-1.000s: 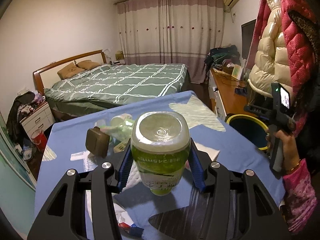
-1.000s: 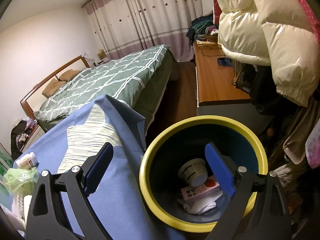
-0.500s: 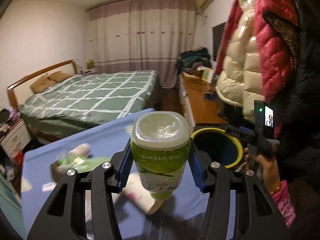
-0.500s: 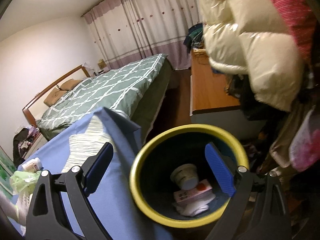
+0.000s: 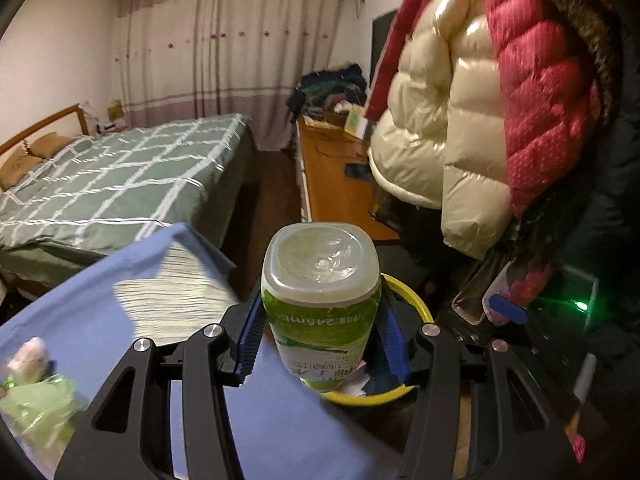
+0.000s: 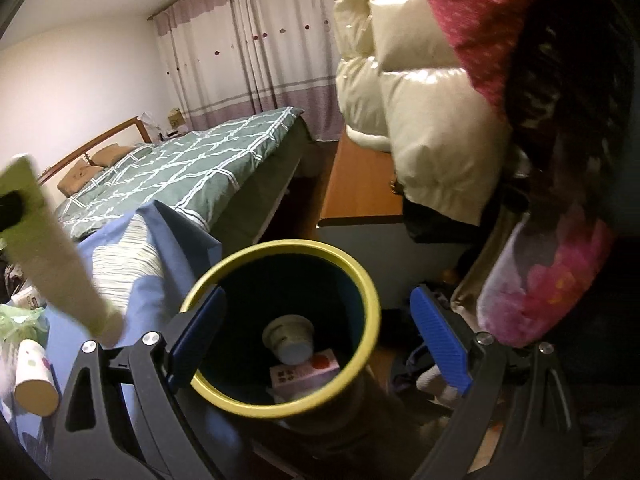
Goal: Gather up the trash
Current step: 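Carry the bottle over the yellow bin and open the left gripper, then move both tools back over the table toward the remaining trash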
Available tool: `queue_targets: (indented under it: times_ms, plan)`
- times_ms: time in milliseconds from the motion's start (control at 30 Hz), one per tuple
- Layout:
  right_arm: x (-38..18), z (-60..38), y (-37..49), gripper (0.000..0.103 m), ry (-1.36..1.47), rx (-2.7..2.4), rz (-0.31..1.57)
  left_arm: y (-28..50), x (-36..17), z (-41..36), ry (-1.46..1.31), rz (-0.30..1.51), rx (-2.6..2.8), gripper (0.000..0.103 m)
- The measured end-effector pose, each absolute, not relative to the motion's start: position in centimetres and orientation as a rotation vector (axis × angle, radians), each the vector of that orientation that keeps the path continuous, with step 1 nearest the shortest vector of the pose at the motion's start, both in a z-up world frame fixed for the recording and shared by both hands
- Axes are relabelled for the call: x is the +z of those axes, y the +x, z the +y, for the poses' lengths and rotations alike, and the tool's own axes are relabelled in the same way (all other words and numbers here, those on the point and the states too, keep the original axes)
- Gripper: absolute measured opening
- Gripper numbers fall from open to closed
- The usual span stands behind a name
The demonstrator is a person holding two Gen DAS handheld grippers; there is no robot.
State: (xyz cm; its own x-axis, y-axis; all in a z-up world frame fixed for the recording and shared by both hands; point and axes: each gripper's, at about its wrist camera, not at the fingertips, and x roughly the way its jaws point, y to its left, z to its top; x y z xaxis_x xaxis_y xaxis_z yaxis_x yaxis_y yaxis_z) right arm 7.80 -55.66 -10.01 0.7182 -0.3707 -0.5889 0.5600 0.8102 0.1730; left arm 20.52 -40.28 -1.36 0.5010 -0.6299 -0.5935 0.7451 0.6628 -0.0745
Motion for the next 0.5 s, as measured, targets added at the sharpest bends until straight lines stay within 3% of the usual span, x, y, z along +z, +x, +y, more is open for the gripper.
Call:
queue_targets:
  times_ms: [167,267,500]
  plan:
    - [-10.4,-56.6,7.2,0.089,0.363,-0.545,0.575,21.8,-4.0,-44.5,0.222,0.662,-0.835,0.052]
    - [-10.8,-56.9,7.1,0.089,0.371,-0.55,0.582,22.4,-5.0,-45.4,0.221,0.65,-0.792,0.07]
    - [-11.3,-56.8,7.2,0.089,0.382,-0.536,0.597,22.2,-3.6,-41.6,0.18,0.617,-0.749,0.07]
